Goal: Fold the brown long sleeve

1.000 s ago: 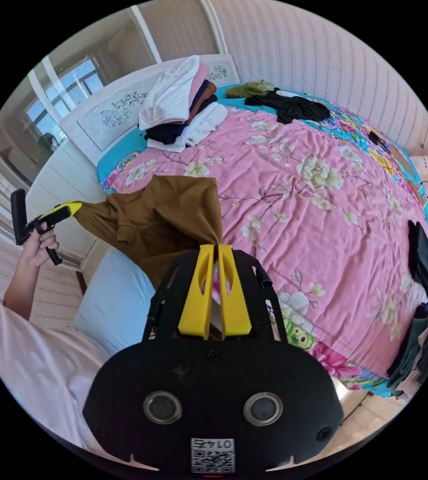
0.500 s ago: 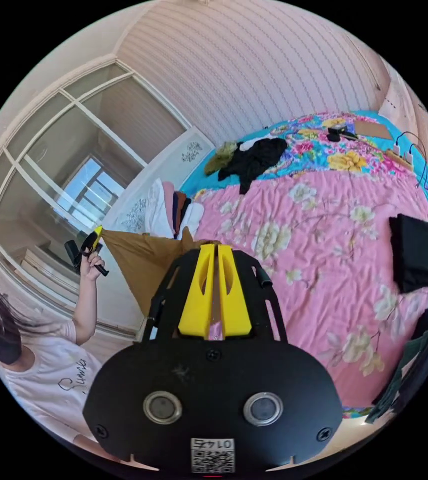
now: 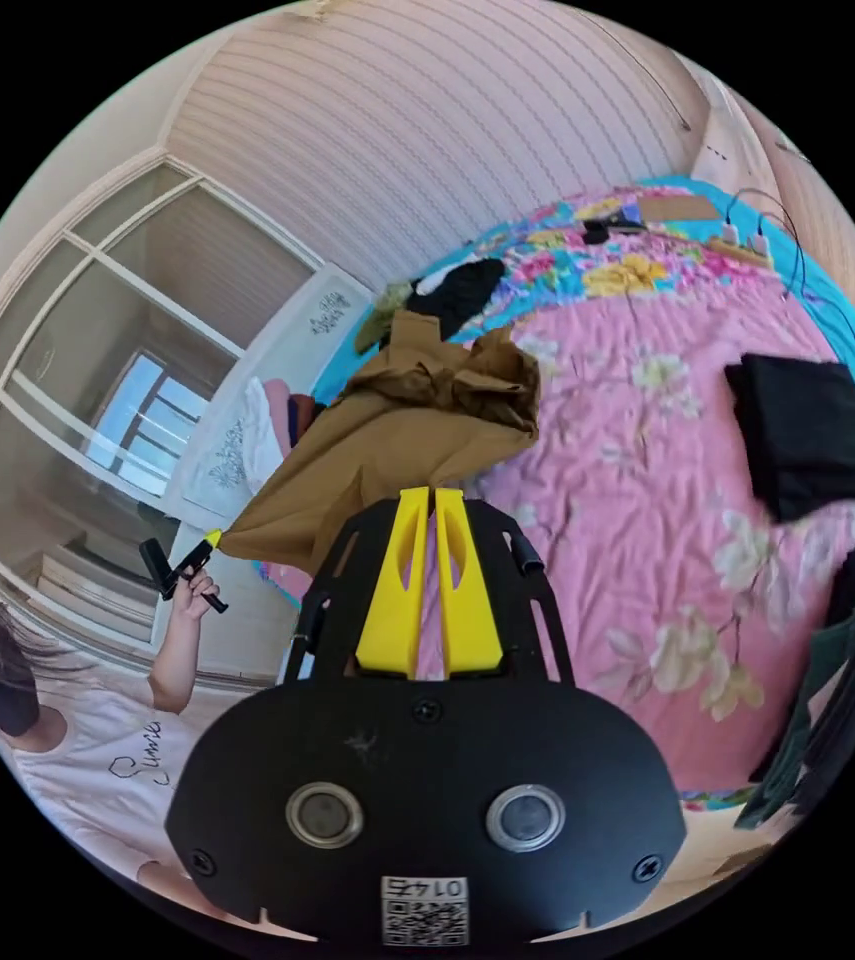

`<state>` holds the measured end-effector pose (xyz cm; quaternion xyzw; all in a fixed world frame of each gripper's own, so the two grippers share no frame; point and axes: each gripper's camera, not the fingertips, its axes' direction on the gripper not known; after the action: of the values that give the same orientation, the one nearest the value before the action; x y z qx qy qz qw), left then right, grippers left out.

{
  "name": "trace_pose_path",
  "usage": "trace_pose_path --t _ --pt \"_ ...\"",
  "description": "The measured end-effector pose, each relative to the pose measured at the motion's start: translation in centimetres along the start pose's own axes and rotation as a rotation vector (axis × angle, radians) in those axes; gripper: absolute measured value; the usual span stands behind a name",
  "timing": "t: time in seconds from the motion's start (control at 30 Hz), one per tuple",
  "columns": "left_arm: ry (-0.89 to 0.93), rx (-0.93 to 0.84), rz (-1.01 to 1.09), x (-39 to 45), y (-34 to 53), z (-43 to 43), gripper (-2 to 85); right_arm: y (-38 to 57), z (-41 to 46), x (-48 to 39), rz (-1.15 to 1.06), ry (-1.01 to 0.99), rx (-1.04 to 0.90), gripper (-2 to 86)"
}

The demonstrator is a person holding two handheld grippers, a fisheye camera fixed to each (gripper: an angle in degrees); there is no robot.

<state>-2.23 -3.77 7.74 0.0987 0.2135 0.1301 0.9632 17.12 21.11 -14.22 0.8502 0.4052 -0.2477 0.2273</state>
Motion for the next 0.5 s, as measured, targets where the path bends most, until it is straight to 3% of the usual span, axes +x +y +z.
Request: trace_pose_path --t 0.1,0.27,0.4,0.5 --pt "-0.017 -0.240 -0.121 -1.5 7.2 5.0 -1.0 5.7 4.8 5.3 0.170 0.068 -0.157 0.1" --pt "-0.024 -0.288 -0.157 -2.0 10.0 7.0 -1.0 12.3 6.7 7.8 0.316 0.182 -0.207 0.6" --pt "-0.045 -0.284 -0.131 -2.2 8.8 8.0 -1.0 12.6 7.0 3.6 0.166 0.230 -0.129 3.7" --pt "-0.076 -0.297 -0.106 -2.4 7.9 9.2 -1.0 10.3 9.7 -0.9 -0.029 0.284 -0.173 6.9"
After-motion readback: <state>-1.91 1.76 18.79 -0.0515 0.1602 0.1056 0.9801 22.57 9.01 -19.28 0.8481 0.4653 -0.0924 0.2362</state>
